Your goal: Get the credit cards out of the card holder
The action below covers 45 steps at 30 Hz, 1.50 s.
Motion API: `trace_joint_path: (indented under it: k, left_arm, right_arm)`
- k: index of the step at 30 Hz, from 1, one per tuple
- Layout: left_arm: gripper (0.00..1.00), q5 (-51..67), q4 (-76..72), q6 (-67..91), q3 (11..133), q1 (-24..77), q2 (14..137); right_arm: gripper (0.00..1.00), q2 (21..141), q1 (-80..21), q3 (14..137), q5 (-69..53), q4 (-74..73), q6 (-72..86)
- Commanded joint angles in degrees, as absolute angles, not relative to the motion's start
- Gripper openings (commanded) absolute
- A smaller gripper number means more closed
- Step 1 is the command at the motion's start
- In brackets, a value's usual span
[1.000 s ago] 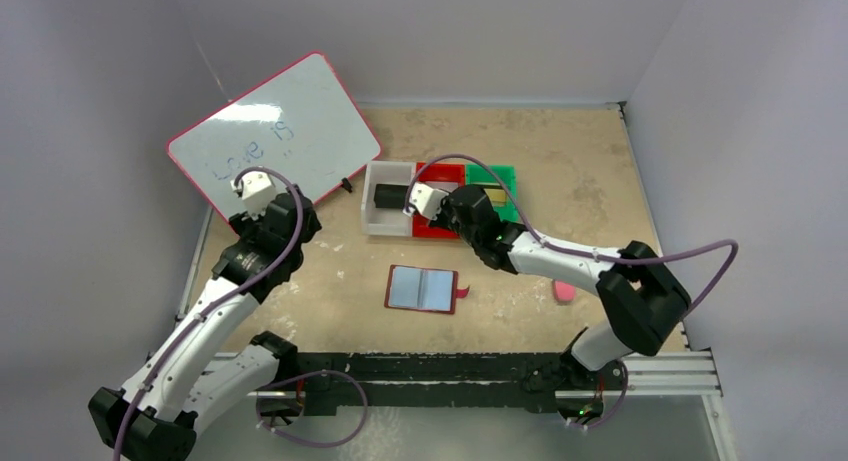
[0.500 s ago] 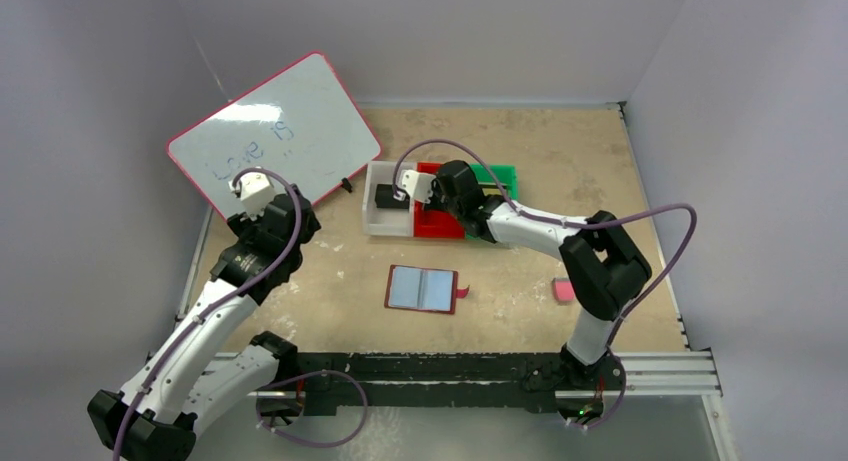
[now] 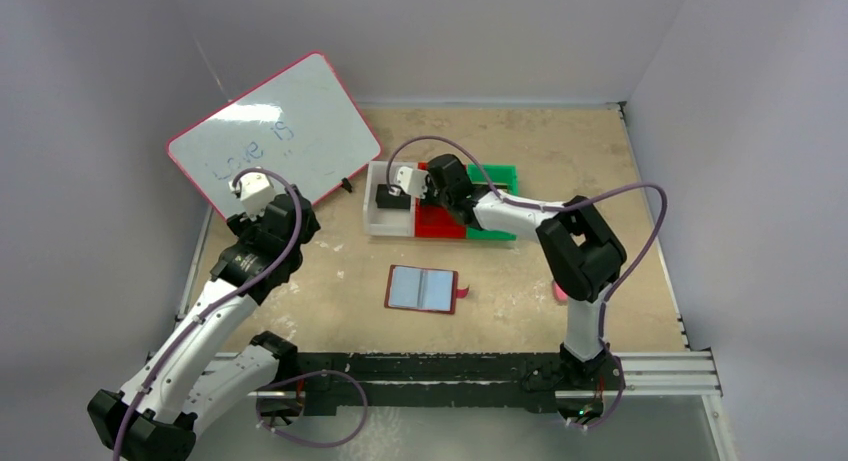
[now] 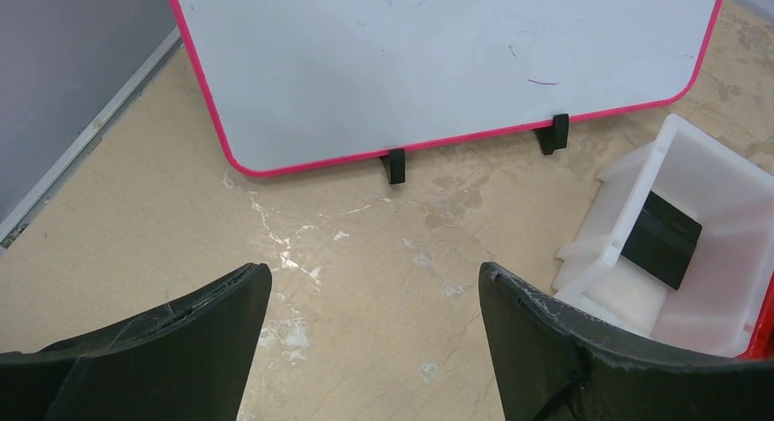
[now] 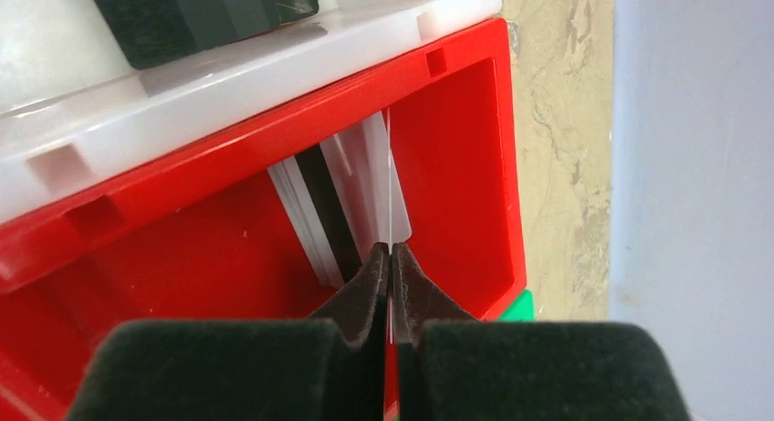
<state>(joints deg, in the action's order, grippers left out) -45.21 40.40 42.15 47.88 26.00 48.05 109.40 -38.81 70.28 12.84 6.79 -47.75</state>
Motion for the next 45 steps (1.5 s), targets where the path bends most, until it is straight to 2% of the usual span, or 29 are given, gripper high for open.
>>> trace_joint_path:
  k: [1, 15, 21, 24, 45]
  left_arm:
    - [0.85, -46.7, 40.0, 40.7, 49.0, 25.8, 48.2]
    - [0.85, -46.3, 40.2, 40.3, 49.3, 25.8, 49.9]
    - [0.85, -46.1, 40.3, 40.3, 49.2, 25.8, 49.9]
    - [0.85, -46.1, 40.2, 40.3, 49.2, 25.8, 50.0]
    - [0.83, -45.3, 40.2, 39.9, 49.2, 25.8, 50.2]
  right_arm:
    - [0.0, 110.7, -38.4, 74.6, 15.9, 6.4, -49.5]
    - [0.11, 113.1, -37.9, 73.2, 17.5, 10.8, -53.1]
    - [0.13, 112.8, -37.9, 72.6, 16.1, 9.8, -52.3]
    - [0.18, 112.5, -37.8, 72.4, 15.1, 9.5, -52.3]
    - [0.3, 112.4, -36.4, 72.3, 12.6, 7.7, -48.9]
